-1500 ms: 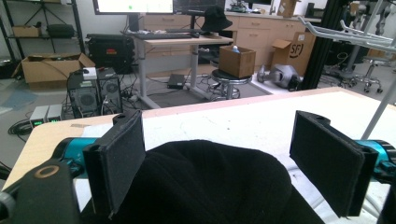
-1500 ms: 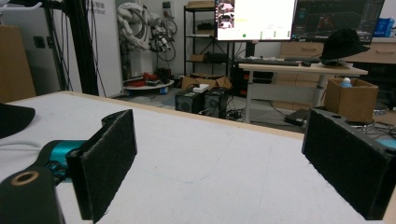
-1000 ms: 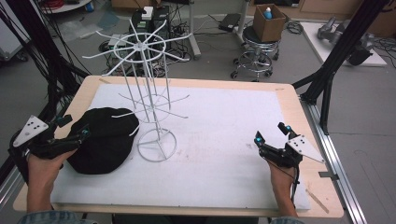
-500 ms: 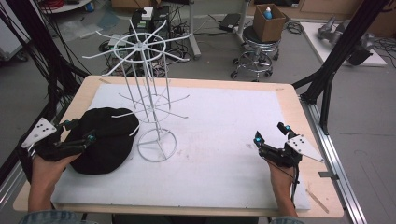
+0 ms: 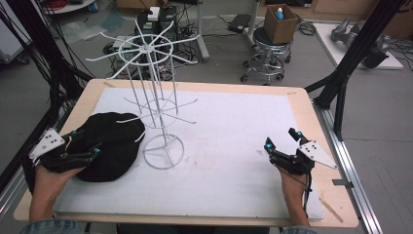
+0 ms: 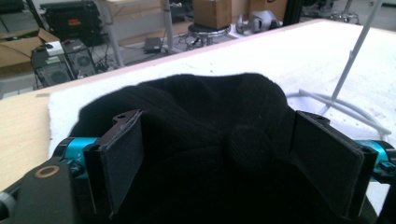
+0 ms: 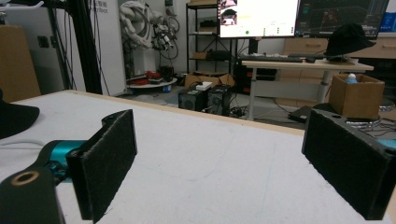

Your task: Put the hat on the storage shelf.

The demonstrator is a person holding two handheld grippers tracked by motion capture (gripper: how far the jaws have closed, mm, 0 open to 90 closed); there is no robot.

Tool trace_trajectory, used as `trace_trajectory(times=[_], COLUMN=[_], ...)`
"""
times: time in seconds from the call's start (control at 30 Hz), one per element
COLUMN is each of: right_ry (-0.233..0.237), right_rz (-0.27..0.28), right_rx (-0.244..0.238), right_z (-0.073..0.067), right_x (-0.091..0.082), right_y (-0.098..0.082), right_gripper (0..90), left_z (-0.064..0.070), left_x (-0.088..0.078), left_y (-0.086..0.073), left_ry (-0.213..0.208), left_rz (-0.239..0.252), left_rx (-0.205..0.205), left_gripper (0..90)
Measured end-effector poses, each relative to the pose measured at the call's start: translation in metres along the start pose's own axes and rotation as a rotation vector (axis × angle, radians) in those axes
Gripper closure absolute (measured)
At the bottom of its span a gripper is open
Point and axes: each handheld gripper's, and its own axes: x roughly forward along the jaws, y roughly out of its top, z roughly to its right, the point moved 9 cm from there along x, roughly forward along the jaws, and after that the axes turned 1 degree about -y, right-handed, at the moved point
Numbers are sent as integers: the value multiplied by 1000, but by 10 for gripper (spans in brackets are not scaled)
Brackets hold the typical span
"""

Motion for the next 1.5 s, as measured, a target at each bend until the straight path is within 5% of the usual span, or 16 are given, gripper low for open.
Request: trace_trajectory(times=[0.2, 0.67, 1.07, 1.33, 1.5], right_ry=[-9, -13, -13, -17, -16], right_rz=[0, 1, -4, -2, -7], right_rx=[-4, 1, 2, 10, 11], right_z=[1, 2, 4, 7, 6], right_x=[0, -1, 0, -1, 0], right_y=[0, 0, -1, 0, -1], right_gripper=[94, 95, 95, 95, 95], left_z=[0, 2, 6, 6, -4], left_x=[1, 3, 0, -6, -14], left_y=[-5, -13, 14, 27, 26], left_ry=[5, -10, -52, -79, -55], left_rz=[-22, -87, 94, 176, 197], left_rx=[11, 14, -105, -166, -206], left_gripper=[213, 660, 714, 717, 718])
